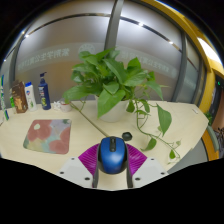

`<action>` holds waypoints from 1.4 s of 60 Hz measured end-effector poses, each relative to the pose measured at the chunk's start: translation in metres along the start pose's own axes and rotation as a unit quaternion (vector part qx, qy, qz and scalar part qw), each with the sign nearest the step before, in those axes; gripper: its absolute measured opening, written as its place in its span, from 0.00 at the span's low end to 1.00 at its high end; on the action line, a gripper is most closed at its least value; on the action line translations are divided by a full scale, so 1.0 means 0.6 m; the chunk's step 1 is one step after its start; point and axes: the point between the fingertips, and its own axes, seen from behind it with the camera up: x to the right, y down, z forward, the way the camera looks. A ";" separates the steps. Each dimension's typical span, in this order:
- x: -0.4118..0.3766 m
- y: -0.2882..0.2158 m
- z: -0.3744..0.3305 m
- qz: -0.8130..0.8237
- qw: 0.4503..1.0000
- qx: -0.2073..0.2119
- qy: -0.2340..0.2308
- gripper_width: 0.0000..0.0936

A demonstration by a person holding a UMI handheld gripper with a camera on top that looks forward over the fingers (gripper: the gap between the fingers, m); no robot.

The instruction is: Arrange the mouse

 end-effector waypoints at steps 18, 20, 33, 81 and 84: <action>-0.256 -0.132 0.001 -0.034 0.996 0.041 -0.078 0.41; -0.287 -0.137 0.016 -0.036 0.995 0.039 -0.088 0.41; -0.460 -0.083 0.141 -0.054 0.988 -0.013 -0.142 0.41; -0.483 -0.072 -0.115 -0.069 0.990 -0.012 -0.119 0.91; -0.477 -0.072 -0.155 -0.073 0.991 -0.004 -0.115 0.91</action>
